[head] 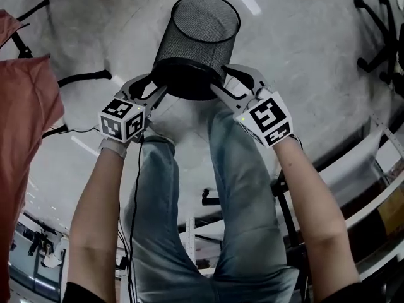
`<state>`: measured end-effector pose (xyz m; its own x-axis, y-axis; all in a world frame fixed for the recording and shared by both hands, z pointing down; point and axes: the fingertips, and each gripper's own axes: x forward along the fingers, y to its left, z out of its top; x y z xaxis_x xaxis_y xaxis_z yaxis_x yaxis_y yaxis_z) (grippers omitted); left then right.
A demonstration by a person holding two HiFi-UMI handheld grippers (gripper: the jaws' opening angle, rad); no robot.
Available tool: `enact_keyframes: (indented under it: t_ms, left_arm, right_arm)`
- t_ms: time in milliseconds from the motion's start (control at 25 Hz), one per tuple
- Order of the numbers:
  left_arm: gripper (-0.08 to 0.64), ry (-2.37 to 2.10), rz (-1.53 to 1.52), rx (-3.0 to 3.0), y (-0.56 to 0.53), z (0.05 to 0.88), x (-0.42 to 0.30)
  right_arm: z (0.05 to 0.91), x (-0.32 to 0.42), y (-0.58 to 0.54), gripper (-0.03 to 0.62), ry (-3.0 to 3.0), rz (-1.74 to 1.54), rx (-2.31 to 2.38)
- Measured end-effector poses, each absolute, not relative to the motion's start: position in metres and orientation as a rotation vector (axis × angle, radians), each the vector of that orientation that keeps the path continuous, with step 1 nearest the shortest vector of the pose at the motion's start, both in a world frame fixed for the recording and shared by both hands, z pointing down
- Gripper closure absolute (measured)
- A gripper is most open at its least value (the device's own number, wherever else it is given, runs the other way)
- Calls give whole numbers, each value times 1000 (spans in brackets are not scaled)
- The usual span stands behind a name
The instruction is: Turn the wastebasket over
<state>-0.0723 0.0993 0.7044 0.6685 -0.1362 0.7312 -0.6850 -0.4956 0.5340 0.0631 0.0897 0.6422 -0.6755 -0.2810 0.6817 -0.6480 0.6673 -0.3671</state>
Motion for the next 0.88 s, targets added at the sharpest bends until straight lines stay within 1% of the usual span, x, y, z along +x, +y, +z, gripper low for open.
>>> enact_keyframes:
  t_ms: [320, 440, 640, 720, 760, 800, 840, 880]
  left_arm:
    - [359, -544, 812, 1961, 148, 747, -109]
    - [372, -516, 823, 1969, 156, 772, -117]
    - [373, -470, 873, 2011, 158, 818, -123]
    - [373, -438, 888, 2030, 158, 833, -124]
    - [377, -422, 893, 2040, 159, 838, -123]
    - [398, -415, 890, 2047, 159, 841, -123]
    - [411, -422, 877, 2045, 158, 842, -123]
    - [416, -441, 856, 2033, 156, 843, -125]
  right_arm:
    - [651, 10, 135, 419, -2262, 709, 619]
    - [671, -1, 157, 419, -2213, 696, 603]
    - [718, -11, 177, 420, -2148, 678, 583]
    - [734, -15, 178, 454, -2133, 671, 572]
    - [740, -18, 178, 457, -2123, 665, 564]
    - [746, -19, 177, 457, -2114, 657, 560]
    - [750, -20, 175, 477, -2106, 651, 560]
    - [753, -21, 172, 479, -2104, 651, 563]
